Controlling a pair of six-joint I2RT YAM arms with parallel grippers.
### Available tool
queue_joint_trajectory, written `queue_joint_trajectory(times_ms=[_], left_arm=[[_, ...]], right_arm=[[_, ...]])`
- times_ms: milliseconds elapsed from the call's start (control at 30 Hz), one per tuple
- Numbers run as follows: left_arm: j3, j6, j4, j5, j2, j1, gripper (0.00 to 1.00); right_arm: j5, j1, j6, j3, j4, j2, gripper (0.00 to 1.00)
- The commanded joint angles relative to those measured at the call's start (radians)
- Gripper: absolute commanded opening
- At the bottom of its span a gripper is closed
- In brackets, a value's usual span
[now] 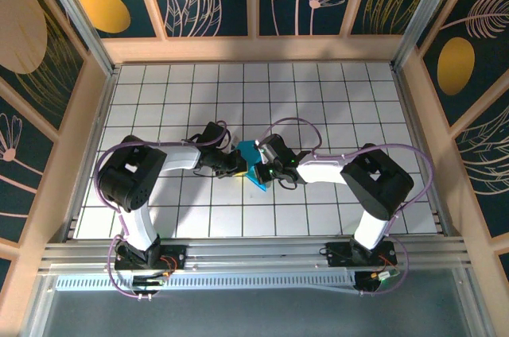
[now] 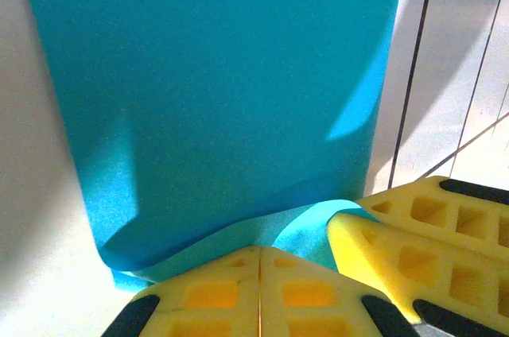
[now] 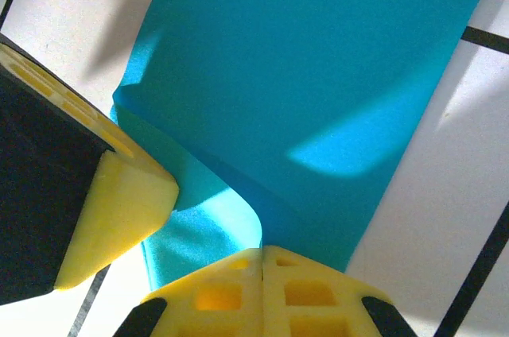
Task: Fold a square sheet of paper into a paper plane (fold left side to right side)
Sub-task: Third fold the triangle at the center of the table.
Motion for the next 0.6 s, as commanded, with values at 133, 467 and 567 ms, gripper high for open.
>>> queue_joint_trajectory(times_ms=[133, 467, 567], left_arm=[[-0.042, 0.023, -0.054, -0.059, 0.001, -0.002, 0.07], [-0.047, 0.021, -0.053, -0.077, 0.01, -0.002, 0.06], [-0.051, 0.019, -0.049, -0.076, 0.013, -0.002, 0.06]], right_arm=[[-0.023, -0.01, 0.02, 0.01, -0.073, 0.029, 0.0], [-0.089, -0.061, 0.046, 0.066, -0.056, -0.044, 0.22], [-0.104, -0.081, 0.067, 0.066, -0.054, -0.09, 0.33]])
